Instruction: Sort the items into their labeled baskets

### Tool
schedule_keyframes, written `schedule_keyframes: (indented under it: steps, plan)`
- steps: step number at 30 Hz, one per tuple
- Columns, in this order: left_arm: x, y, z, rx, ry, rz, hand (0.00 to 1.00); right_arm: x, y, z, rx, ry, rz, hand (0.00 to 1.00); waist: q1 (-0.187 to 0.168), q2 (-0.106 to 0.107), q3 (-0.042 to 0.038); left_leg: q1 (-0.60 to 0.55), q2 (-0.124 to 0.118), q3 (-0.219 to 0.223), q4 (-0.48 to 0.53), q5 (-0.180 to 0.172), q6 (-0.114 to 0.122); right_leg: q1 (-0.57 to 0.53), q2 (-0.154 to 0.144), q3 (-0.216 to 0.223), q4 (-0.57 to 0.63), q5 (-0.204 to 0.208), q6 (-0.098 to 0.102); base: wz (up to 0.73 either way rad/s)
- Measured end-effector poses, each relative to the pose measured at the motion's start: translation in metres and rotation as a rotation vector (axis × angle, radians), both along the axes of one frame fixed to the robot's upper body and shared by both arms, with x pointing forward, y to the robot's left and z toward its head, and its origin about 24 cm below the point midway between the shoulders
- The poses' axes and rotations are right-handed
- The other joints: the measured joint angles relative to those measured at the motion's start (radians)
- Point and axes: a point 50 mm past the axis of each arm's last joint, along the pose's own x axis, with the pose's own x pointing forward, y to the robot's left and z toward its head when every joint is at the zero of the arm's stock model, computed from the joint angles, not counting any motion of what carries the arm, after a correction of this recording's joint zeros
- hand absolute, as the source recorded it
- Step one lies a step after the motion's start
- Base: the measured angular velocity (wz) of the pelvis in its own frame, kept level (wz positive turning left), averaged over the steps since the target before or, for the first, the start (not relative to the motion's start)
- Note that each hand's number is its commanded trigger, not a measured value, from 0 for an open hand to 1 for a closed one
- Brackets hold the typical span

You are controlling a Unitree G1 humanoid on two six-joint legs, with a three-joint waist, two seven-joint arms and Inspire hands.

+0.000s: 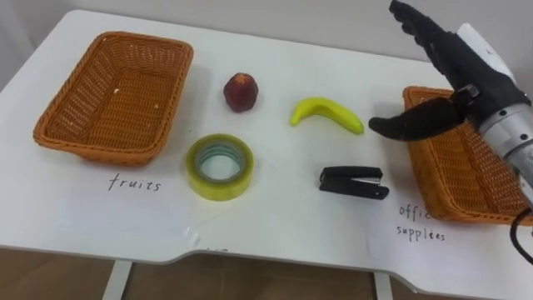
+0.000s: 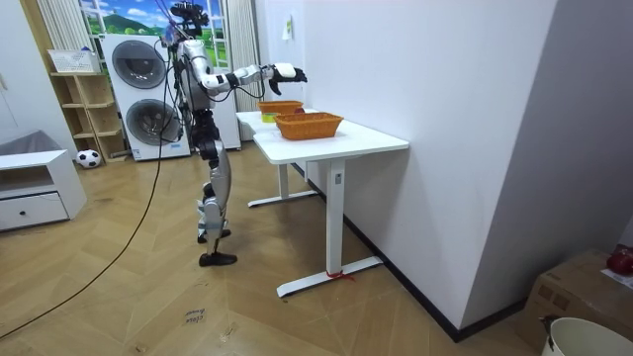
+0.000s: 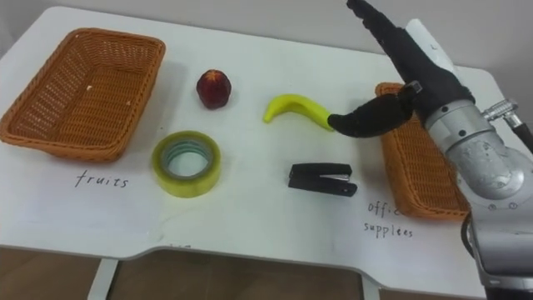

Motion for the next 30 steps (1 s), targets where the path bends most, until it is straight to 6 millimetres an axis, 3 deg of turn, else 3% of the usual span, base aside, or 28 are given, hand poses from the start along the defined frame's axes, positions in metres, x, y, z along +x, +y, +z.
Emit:
schedule_keyframes:
  steps: [11, 25, 30]
  plan:
    - [-0.001, 0.0, 0.0, -0.012, 0.012, 0.005, 0.0, 0.0, 0.0, -0.017, -0.007, 0.16, 0.039, 0.0, 0.0, -0.003, -0.0024, 0.004, 0.0, -0.003, 0.0, 0.0, 0.0, 0.007, 0.0, -0.002, 0.0, 0.0, 0.0, 0.0]
    - [0.006, -0.002, 0.0, -0.015, 0.009, -0.012, 0.0, 0.0, 0.004, -0.052, -0.064, 0.376, 0.092, 0.0, 0.039, 0.003, 0.0007, 0.017, 0.0, -0.002, 0.0, 0.0, 0.0, 0.023, 0.0, -0.002, 0.0, 0.0, 0.0, 0.0]
    - [0.008, -0.002, 0.0, -0.015, 0.008, -0.013, 0.0, -0.001, 0.006, -0.057, -0.072, 0.408, 0.108, 0.0, 0.045, 0.003, 0.0005, 0.017, 0.0, -0.004, 0.0, 0.0, 0.0, 0.027, 0.0, -0.003, 0.0, 0.0, 0.0, 0.0]
